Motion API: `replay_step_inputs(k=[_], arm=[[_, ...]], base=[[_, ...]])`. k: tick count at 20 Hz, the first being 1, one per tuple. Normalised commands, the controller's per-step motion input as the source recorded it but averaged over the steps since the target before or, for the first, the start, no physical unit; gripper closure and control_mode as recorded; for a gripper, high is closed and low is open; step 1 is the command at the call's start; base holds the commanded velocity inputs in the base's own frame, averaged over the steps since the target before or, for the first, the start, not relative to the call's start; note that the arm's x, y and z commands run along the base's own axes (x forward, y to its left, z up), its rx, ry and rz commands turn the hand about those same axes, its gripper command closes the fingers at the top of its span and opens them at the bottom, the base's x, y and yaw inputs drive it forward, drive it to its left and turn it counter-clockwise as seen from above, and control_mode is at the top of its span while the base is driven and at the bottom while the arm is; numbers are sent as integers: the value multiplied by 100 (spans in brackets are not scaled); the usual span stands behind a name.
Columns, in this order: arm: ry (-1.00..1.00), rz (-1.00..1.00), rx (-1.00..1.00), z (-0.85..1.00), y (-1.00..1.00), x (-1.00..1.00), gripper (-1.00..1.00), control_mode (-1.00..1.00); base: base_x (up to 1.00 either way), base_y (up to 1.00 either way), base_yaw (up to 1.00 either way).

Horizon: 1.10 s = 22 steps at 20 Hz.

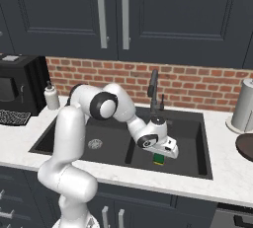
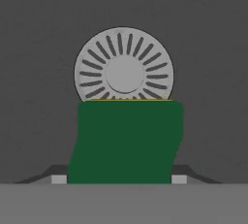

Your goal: Pick the pan and sponge and place them into the sink. Then turn on the water.

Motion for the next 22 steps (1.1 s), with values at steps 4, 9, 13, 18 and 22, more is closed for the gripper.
replay_step_inputs(k=[4, 9, 13, 18, 22], arm=[[0, 0, 0, 0, 0, 0, 100, -100], [0, 0, 0, 0, 0, 0, 100, -100], [0, 0, 0, 0, 0, 1, 100, -100], [0, 0, 0, 0, 0, 0, -100, -100], [0, 0, 0, 0, 0, 0, -100, -100]], base=[[0, 0, 0], [0, 0, 0], [0, 0, 0], [0, 0, 0], [0, 0, 0]])
